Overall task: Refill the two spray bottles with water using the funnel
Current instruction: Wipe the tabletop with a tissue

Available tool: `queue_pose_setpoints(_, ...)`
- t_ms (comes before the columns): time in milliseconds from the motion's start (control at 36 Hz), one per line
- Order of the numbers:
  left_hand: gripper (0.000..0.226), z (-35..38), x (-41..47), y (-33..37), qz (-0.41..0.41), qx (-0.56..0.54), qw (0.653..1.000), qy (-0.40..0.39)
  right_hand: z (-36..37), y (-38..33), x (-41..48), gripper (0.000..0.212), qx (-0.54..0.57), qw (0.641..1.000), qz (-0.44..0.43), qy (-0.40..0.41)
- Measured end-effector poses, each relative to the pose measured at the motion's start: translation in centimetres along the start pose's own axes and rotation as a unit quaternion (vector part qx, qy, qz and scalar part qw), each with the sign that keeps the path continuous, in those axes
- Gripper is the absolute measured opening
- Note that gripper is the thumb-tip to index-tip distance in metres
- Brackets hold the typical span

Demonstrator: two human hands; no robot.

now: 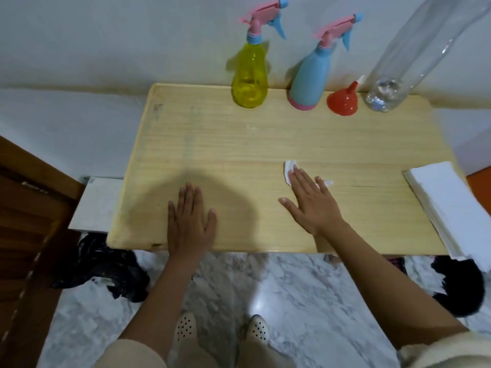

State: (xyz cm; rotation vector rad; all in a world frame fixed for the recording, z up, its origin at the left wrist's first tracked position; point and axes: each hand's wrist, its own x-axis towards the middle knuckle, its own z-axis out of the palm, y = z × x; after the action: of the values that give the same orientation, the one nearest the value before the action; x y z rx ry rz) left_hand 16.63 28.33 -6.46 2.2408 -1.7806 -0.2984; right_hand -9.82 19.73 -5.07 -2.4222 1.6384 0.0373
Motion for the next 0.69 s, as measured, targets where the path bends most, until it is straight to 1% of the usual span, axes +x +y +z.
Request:
queue_pose_setpoints(83,0.078,0.2,0.0,0.5,-0.011,0.019,1.0,-0.01,-0.4,2.4,-1.5,0.077,0.004,0.999,0.035,0.003)
queue_pose_setpoints(167,0.074,0.2,-0.1,0.4,-0.004,0.024,1.0,-0.012,-0.4,3.4,-2.8,0.069,0.027,0.996,0.084,0.015)
queue_pose_setpoints(222,0.075,0.0,-0.2,0.4,0.001,0.02,1.0,-0.016,-0.2,3.7,-3.7,0.067,0.046,0.989,0.138,0.024)
queue_pose_setpoints(306,0.075,-0.4,-0.3,0.2,0.013,0.007,0.999,-0.029,0.2,3.4,-4.9,0.068,0.077,0.969,0.228,0.053)
queue_pose_setpoints(500,0.085,-1.7,-0.7,-4.2,0.102,0.017,0.992,-0.07,1.2,-1.5,-4.9,0.074,0.124,0.918,0.367,0.089)
queue_pose_setpoints(611,0.092,-2.8,-1.3,-7.4,0.128,0.014,0.989,-0.076,1.5,-4.9,-4.7,0.077,0.156,0.896,0.4,0.113)
queue_pose_setpoints(694,0.094,-3.7,-1.6,-9.6,0.13,-0.003,0.989,-0.075,1.6,-8.3,-4.3,0.078,0.175,0.891,0.401,0.119)
